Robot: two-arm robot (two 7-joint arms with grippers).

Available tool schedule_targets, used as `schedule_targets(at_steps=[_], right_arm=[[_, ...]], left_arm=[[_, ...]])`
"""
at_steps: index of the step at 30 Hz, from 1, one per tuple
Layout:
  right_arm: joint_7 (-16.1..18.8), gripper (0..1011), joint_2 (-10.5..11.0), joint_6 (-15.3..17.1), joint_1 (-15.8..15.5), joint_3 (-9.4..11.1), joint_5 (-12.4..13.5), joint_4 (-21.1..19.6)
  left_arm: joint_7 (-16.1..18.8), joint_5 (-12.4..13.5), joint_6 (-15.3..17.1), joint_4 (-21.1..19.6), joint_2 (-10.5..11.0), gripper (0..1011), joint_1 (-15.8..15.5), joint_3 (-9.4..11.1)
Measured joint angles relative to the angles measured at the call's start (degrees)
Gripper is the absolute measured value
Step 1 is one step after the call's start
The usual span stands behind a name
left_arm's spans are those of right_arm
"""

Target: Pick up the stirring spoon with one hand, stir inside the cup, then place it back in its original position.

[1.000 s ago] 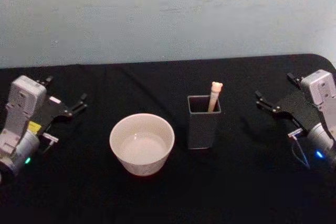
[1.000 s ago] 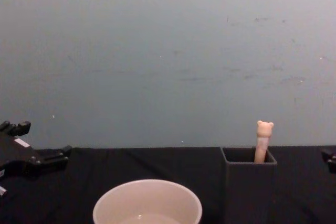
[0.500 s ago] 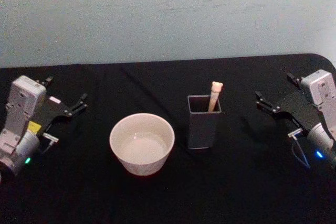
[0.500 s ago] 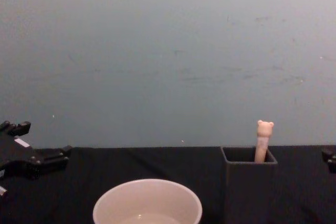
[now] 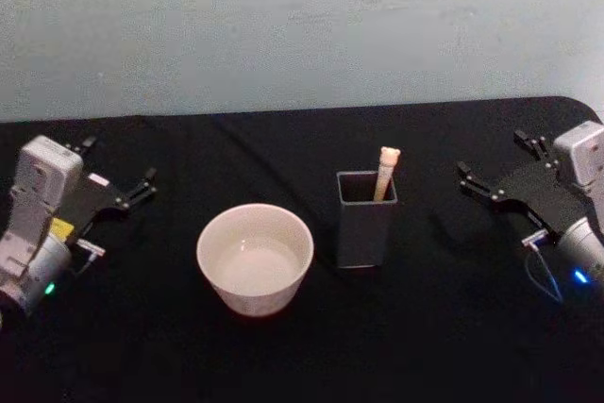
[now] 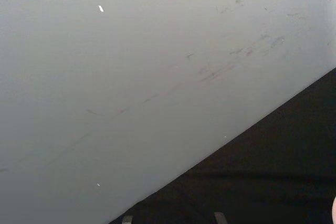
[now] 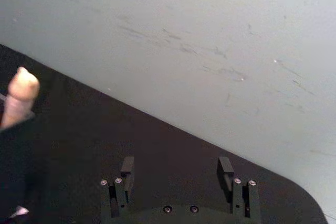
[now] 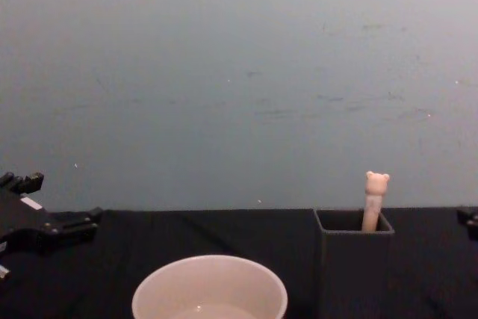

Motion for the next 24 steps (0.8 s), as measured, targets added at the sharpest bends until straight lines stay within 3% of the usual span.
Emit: schedule_targets(at_steps=[6, 12, 16, 19, 24], right_arm=[[5.4, 1003, 1.4, -0.2, -1.7, 1.9, 4.5, -2.6], [15.8, 1003, 3.3, 1.1, -3.8, 4.2, 13.3, -5.9], [21.8, 1003, 3.8, 2.8, -3.9, 4.7, 17.4, -6.5], [26.0, 1003, 3.9, 3.8, -3.3, 4.7, 19.7, -6.2], [30.7, 1002, 3.2, 5.5, -1.3, 4.2, 21.2, -4.5]], left_arm=[[0.0, 0.0, 0.0, 0.0, 0.0, 1001, 0.0, 0.0], [0.0, 0.0, 0.0, 0.0, 0.0, 1001, 0.0, 0.0], [0.0, 0.0, 0.0, 0.0, 0.0, 1001, 0.0, 0.0], [0.0, 0.0, 0.0, 0.0, 0.0, 1001, 0.0, 0.0], [0.0, 0.0, 0.0, 0.0, 0.0, 1001, 0.0, 0.0]])
